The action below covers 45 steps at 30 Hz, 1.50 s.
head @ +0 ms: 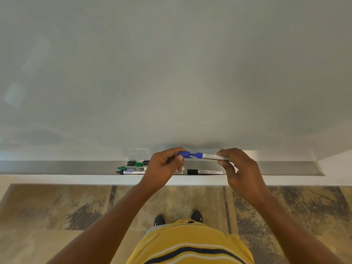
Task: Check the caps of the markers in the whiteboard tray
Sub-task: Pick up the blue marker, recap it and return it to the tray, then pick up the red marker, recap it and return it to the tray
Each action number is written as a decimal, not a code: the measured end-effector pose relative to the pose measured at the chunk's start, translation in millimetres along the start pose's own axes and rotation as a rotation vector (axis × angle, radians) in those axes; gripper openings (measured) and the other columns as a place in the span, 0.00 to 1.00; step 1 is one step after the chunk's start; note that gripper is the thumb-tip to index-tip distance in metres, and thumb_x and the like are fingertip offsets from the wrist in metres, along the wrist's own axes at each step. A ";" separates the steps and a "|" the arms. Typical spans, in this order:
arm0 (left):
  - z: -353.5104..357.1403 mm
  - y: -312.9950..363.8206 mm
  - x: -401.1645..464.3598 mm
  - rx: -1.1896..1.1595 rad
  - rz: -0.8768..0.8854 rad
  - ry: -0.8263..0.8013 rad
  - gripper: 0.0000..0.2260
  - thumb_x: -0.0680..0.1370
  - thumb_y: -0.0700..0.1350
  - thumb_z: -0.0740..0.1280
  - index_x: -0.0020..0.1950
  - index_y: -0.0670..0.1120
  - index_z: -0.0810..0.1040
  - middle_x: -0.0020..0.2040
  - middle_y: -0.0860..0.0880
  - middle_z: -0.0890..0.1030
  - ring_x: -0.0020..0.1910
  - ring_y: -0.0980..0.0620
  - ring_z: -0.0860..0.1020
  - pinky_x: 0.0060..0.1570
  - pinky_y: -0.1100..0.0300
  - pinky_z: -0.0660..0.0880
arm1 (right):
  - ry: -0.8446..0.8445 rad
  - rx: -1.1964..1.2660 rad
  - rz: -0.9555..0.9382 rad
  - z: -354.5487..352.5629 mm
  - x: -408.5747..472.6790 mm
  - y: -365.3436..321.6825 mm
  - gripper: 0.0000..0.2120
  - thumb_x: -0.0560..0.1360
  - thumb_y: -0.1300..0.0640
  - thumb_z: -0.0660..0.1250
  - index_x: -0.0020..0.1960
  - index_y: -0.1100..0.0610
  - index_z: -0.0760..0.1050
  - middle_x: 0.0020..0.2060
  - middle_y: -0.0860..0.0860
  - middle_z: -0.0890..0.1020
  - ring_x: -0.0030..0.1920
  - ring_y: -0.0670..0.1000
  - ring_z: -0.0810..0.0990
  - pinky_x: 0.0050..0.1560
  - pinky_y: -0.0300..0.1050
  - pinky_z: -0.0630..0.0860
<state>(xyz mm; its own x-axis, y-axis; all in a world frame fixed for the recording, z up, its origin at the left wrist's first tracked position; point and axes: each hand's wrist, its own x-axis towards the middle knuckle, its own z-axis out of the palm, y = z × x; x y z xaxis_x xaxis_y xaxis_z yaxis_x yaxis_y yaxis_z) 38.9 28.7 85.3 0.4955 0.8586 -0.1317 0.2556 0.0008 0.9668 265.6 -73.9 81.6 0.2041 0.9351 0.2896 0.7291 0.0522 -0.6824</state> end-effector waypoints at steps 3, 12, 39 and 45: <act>-0.8 1.5 -0.5 0.014 0.017 -0.021 0.11 0.81 0.39 0.63 0.58 0.52 0.80 0.41 0.45 0.84 0.37 0.54 0.81 0.49 0.61 0.80 | -0.009 -0.013 -0.025 2.5 0.1 -3.4 0.10 0.75 0.57 0.65 0.56 0.52 0.77 0.50 0.48 0.81 0.48 0.43 0.76 0.48 0.29 0.70; 3.8 3.0 1.4 0.015 0.031 -0.018 0.13 0.81 0.36 0.61 0.57 0.49 0.81 0.38 0.44 0.82 0.32 0.53 0.79 0.39 0.64 0.77 | 0.027 -0.019 -0.048 8.3 6.7 -8.4 0.11 0.75 0.62 0.67 0.56 0.55 0.79 0.50 0.49 0.82 0.48 0.46 0.78 0.51 0.30 0.73; -1.7 -98.2 5.0 0.422 -0.252 0.141 0.10 0.80 0.37 0.62 0.55 0.41 0.82 0.46 0.44 0.85 0.41 0.46 0.83 0.47 0.52 0.81 | -0.160 -0.328 0.245 96.6 -16.4 97.7 0.13 0.72 0.67 0.69 0.55 0.56 0.80 0.50 0.54 0.84 0.48 0.56 0.80 0.50 0.45 0.77; -11.5 -116.6 0.3 0.584 -0.206 0.160 0.10 0.80 0.39 0.62 0.53 0.42 0.82 0.47 0.43 0.84 0.45 0.45 0.80 0.48 0.52 0.79 | -0.236 -0.412 0.170 96.4 -13.0 97.1 0.18 0.67 0.71 0.71 0.54 0.56 0.80 0.48 0.56 0.84 0.45 0.58 0.82 0.48 0.49 0.80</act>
<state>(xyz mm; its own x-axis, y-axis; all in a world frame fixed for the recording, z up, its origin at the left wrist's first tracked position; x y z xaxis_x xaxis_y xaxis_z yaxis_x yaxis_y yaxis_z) -0.2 34.8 -24.9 0.2695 0.9364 -0.2247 0.7655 -0.0667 0.6400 270.8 -47.2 -53.1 0.2234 0.9747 0.0053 0.9056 -0.2055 -0.3710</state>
